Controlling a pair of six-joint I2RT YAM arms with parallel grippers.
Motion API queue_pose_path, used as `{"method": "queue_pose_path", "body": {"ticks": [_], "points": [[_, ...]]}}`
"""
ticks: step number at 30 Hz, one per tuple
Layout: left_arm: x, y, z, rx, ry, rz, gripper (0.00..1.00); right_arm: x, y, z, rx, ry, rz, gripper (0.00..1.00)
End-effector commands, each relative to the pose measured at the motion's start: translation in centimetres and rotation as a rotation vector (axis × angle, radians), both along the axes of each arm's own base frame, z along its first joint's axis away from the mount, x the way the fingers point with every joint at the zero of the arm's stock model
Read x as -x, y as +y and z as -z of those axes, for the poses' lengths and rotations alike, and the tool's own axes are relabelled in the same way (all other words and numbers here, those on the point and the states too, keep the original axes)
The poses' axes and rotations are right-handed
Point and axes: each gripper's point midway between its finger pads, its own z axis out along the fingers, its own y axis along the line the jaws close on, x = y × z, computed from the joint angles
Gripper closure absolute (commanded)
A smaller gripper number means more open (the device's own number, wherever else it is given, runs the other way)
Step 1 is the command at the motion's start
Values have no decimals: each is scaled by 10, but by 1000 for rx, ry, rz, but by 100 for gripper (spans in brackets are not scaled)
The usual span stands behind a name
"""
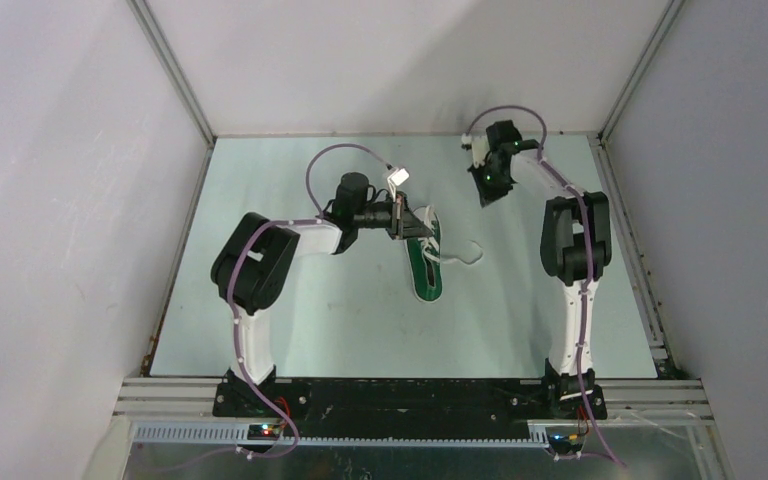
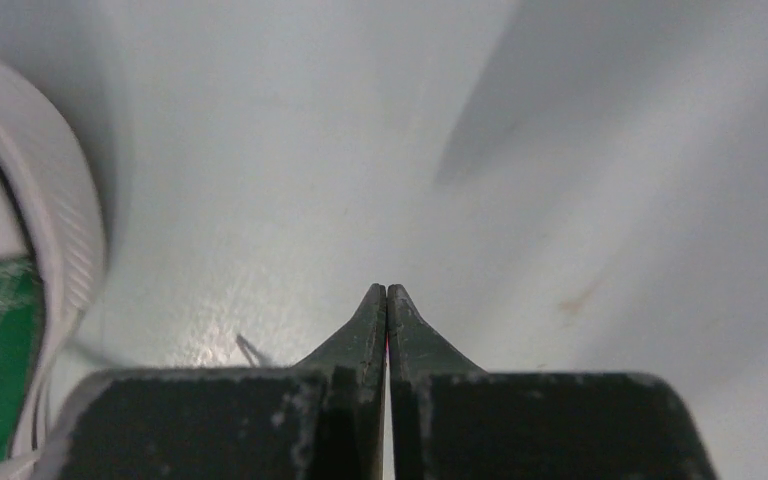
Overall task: Tie the shoes
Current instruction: Wrap the shoelace around the shoelace.
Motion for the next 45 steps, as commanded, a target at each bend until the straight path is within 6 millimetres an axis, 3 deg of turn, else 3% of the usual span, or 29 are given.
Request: {"method": "queue_pose_path", "body": {"ticks": [1,4,6,7,9,10,11,13,15,17,21,26,32,34,35,36,39,43,45], "points": [[-6,3,-17,62,-36,14,100,-59,6,-80,-60,-244,28,100],[-9,3,-20,70,-38,9,100,-70,12,-111,-97,-309,45,100],[-11,3,-21,71,-38,5,100,-59,14,-112,-105,-278,46,100],[-12,3,-22,71,-40,3,100,-44,17,-104,-118,-232,33,100],[-13,2,-22,73,-37,5,100,0,22,-71,-134,-68,25,89],[-12,2,-22,74,-36,6,100,18,22,-61,-137,-7,35,79],[-13,2,-23,74,-36,6,100,45,21,-44,-137,74,60,75],[-12,2,-23,74,-38,6,100,80,24,-26,-148,171,88,70],[-10,2,-23,74,-38,10,100,99,31,-19,-158,215,111,60],[-9,1,-22,73,-38,11,100,104,35,-16,-155,222,138,52],[-4,-2,-23,71,-41,21,100,97,41,-12,-136,203,190,52],[2,-5,-22,64,-43,35,100,91,37,9,-21,186,218,59],[9,-7,-23,60,-51,49,100,91,-1,29,133,189,341,67],[8,-8,-23,60,-54,50,100,89,-5,31,139,193,341,78],[8,-8,-23,61,-54,51,100,87,-4,31,125,189,335,93],[8,-8,-24,64,-57,53,100,81,-4,29,117,176,326,97],[9,-9,-27,76,-59,64,100,51,10,9,32,90,284,100],[11,-10,-33,101,-68,81,100,-12,30,-55,-53,-133,215,100],[12,-11,-37,115,-69,91,100,-29,38,-75,-75,-200,189,100]]}}
